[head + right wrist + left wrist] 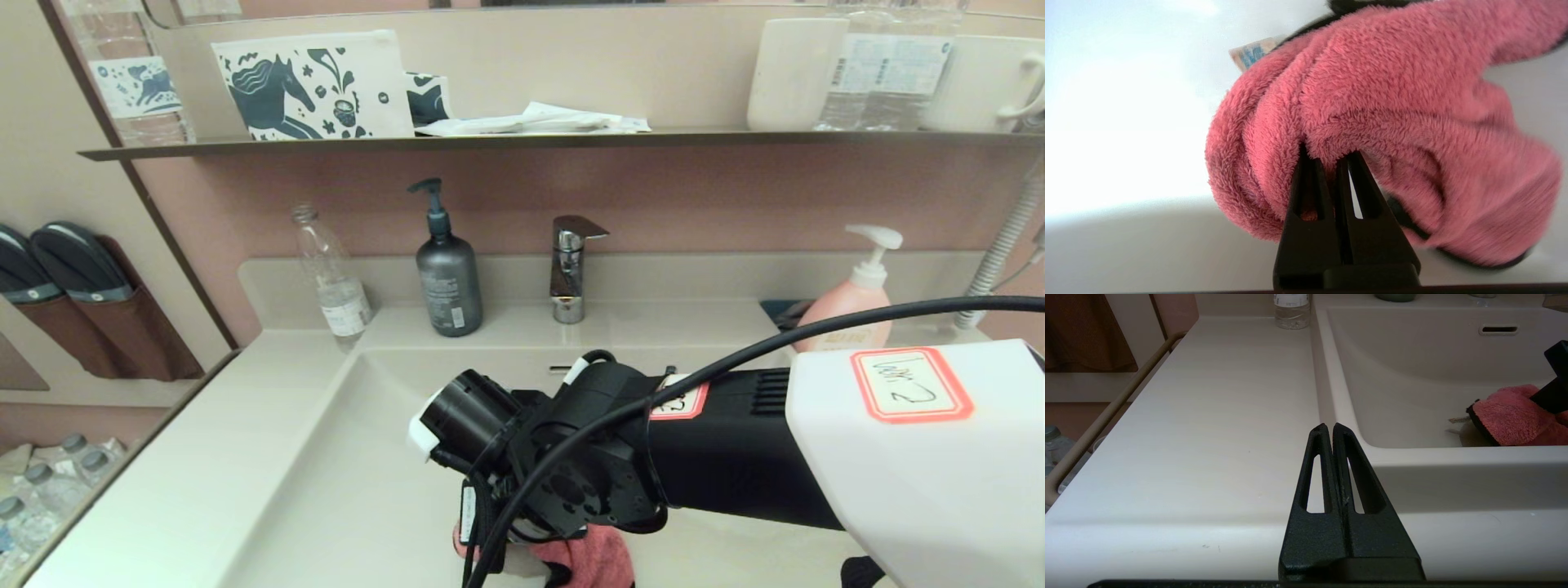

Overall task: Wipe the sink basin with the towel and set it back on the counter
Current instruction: Wipe the sink

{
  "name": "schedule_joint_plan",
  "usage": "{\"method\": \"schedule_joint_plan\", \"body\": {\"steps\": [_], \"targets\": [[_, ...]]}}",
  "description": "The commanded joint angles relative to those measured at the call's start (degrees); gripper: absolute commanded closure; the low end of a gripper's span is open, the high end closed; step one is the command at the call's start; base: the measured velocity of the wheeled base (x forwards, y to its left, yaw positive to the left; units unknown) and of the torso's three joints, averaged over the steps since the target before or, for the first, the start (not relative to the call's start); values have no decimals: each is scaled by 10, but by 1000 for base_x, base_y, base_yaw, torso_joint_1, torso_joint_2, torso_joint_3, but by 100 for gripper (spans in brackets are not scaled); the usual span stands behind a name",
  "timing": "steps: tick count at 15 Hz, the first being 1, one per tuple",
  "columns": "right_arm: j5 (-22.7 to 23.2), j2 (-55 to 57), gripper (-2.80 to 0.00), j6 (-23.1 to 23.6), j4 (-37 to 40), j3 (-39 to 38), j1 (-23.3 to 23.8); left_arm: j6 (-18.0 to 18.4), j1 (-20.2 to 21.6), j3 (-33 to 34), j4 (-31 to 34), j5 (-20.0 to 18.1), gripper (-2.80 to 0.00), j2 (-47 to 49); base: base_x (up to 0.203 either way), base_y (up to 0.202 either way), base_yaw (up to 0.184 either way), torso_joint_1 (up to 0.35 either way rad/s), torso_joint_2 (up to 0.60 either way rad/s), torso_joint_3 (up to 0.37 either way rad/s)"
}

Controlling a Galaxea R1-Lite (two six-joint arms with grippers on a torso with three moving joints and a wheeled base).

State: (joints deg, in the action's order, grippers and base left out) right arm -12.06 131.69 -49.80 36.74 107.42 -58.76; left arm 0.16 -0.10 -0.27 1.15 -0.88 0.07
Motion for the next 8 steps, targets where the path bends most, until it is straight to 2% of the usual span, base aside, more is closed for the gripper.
{"method": "schedule_joint_plan", "body": {"steps": [1,5,8], "targets": [[13,6,0,-2,-2,22,-2,0,0,0,0,0,0,0,0,0,0,0,0,0],[9,67,0,-1,-42,23,-2,0,0,0,0,0,0,0,0,0,0,0,0,0],[-25,92,0,1,-44,22,9,0,0,0,0,0,0,0,0,0,0,0,0,0]]}}
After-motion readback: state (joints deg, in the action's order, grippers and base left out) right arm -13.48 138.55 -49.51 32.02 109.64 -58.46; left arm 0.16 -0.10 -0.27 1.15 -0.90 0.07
